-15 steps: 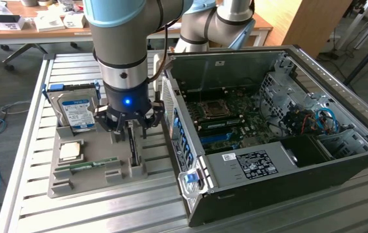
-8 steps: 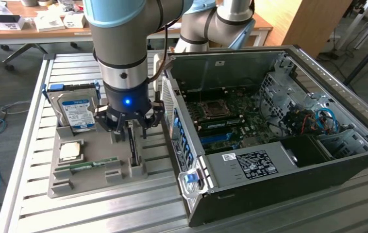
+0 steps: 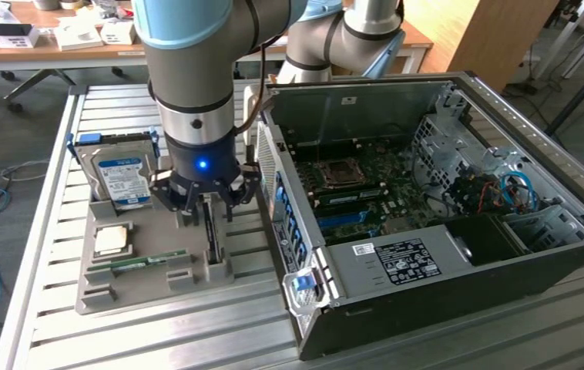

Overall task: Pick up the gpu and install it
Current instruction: 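Pick up the gpu and move the gpu toward the slot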

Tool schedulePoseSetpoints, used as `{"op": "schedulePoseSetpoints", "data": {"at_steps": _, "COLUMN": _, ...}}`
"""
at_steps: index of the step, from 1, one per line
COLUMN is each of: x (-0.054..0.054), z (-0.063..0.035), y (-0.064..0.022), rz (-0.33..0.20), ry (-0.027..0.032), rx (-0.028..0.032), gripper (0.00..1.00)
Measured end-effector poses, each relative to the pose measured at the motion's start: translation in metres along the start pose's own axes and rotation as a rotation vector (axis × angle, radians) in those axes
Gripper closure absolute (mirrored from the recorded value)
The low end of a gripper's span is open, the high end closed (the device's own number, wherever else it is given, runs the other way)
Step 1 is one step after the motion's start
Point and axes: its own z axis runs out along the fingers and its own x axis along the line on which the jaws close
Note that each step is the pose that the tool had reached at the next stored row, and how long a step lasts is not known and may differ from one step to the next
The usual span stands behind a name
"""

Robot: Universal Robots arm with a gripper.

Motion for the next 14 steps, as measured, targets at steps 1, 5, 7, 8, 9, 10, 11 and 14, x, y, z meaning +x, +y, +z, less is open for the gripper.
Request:
{"op": "schedulePoseSetpoints", "data": {"at_steps": 1, "x": 0.0000, "z": 0.0004, "y": 0.0000, "rz": 0.000, "ry": 0.0000, "rx": 0.0001, "gripper": 0.47}}
{"op": "schedulePoseSetpoints", "data": {"at_steps": 5, "x": 0.0000, "z": 0.0009, "y": 0.0000, "rz": 0.000, "ry": 0.0000, "rx": 0.0000, "gripper": 0.47}}
{"op": "schedulePoseSetpoints", "data": {"at_steps": 7, "x": 0.0000, "z": 0.0009, "y": 0.0000, "rz": 0.000, "ry": -0.0001, "rx": -0.0001, "gripper": 0.47}}
{"op": "schedulePoseSetpoints", "data": {"at_steps": 8, "x": -0.0001, "z": 0.0010, "y": 0.0000, "rz": 0.000, "ry": -0.0001, "rx": -0.0002, "gripper": 0.47}}
{"op": "schedulePoseSetpoints", "data": {"at_steps": 9, "x": -0.0002, "z": 0.0010, "y": 0.0000, "rz": 0.000, "ry": -0.0002, "rx": -0.0002, "gripper": 0.47}}
{"op": "schedulePoseSetpoints", "data": {"at_steps": 10, "x": -0.0006, "z": 0.0010, "y": 0.0000, "rz": 0.000, "ry": -0.0001, "rx": -0.0002, "gripper": 0.47}}
{"op": "schedulePoseSetpoints", "data": {"at_steps": 11, "x": -0.0010, "z": 0.0010, "y": 0.0001, "rz": 0.000, "ry": -0.0001, "rx": -0.0001, "gripper": 0.47}}
{"op": "schedulePoseSetpoints", "data": {"at_steps": 14, "x": -0.0014, "z": 0.0010, "y": 0.0001, "rz": 0.000, "ry": 0.0000, "rx": 0.0000, "gripper": 0.47}}
